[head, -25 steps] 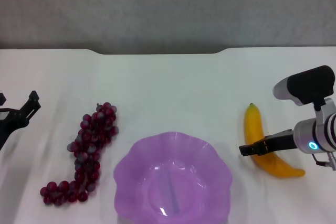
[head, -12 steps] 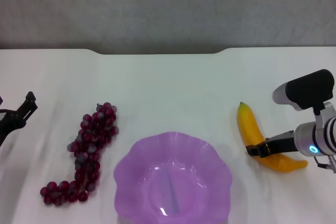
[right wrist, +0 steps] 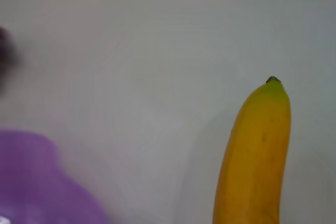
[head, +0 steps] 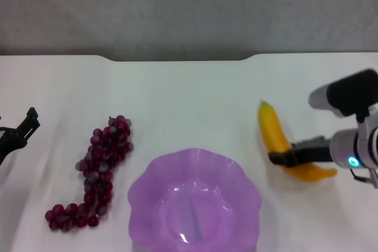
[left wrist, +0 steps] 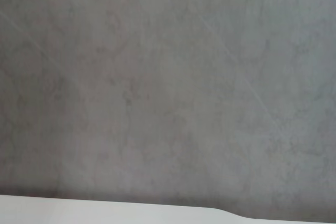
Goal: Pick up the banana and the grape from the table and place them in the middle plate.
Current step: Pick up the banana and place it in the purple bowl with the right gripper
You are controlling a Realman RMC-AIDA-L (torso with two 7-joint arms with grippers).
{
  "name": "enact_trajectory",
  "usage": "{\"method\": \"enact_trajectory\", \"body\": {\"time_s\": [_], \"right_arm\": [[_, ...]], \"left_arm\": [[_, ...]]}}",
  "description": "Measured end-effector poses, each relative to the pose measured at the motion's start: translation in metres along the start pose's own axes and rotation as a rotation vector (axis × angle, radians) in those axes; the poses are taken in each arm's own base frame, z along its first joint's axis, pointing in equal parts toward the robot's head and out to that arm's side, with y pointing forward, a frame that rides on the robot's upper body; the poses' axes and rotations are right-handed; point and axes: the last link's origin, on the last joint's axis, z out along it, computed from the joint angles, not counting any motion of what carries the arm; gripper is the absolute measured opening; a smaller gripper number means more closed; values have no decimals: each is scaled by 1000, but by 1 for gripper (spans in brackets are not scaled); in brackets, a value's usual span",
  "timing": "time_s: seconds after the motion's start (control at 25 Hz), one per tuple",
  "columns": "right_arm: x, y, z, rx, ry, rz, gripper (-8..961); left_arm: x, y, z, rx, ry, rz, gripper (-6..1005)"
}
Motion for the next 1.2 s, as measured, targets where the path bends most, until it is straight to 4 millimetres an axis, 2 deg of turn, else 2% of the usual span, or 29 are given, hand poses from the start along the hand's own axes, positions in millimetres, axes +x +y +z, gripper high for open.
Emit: {"method": "enact_trajectory", "body": {"time_s": [0.12, 0.28, 0.48, 0.6, 0.68, 0.84, 1.2], "right_arm": [[-22, 21, -25, -74, -68, -70, 511], [-39, 45, -42, -156, -77, -147, 512], [-50, 84, -32, -251, -33, -264, 512], [-50, 113, -21, -314, -8, -337, 512], [-48, 124, -17, -334, 8, -373, 512], [-41, 132, -12, -346, 37, -406, 512], [-34, 126, -6, -337, 69, -422, 513]], "left_arm": [[0, 0, 0, 0, 0, 1, 893], [1, 1, 1, -5, 0, 4, 894], [4, 4, 6, -17, 7, 9, 894], [5, 5, 7, -19, 9, 10, 894], [5, 5, 8, -20, 9, 10, 894], [6, 6, 8, -22, 11, 11, 894], [6, 6, 8, -23, 12, 11, 893]]}}
